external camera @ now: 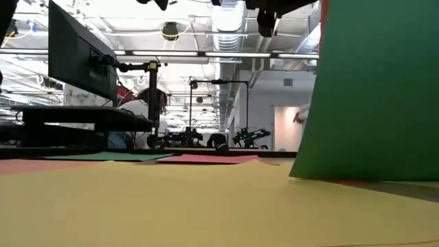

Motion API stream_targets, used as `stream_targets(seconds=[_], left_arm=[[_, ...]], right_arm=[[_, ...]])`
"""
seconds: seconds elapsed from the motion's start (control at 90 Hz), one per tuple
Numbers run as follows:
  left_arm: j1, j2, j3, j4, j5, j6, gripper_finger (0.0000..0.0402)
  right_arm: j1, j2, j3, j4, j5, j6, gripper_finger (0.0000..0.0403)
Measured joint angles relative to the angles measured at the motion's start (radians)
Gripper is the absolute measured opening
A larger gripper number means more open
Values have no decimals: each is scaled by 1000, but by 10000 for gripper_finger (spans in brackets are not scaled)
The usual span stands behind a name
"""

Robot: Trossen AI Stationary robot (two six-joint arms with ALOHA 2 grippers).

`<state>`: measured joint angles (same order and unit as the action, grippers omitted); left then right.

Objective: Organize paper
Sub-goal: Stack the orange paper on top of the orange paper

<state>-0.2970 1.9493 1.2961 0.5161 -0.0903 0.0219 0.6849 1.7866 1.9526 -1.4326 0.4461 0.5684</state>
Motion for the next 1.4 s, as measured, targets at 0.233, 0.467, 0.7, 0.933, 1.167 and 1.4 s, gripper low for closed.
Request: stream_targets(seconds=[0.233,0.467,0.7,0.933,1.167,1.4], left_arm=[[-2,0,0,19,3,27,0],[-2,0,0,19,12,27,0],[-2,0,0,20,32,27,0],[-2,0,0,21,44,28,0],[-3,0,0,20,69,27,0],[-6,0,0,10,87,37,31]], right_arm=[[2,0,0,1,-43,30,0],[10,0,0,0,-161,98,0],[38,0,0,0,-206,113,5],[43,0,0,-6,-198,139,54],[19,0,0,-36,-187,139,38],[6,0,0,-38,-185,115,4]])
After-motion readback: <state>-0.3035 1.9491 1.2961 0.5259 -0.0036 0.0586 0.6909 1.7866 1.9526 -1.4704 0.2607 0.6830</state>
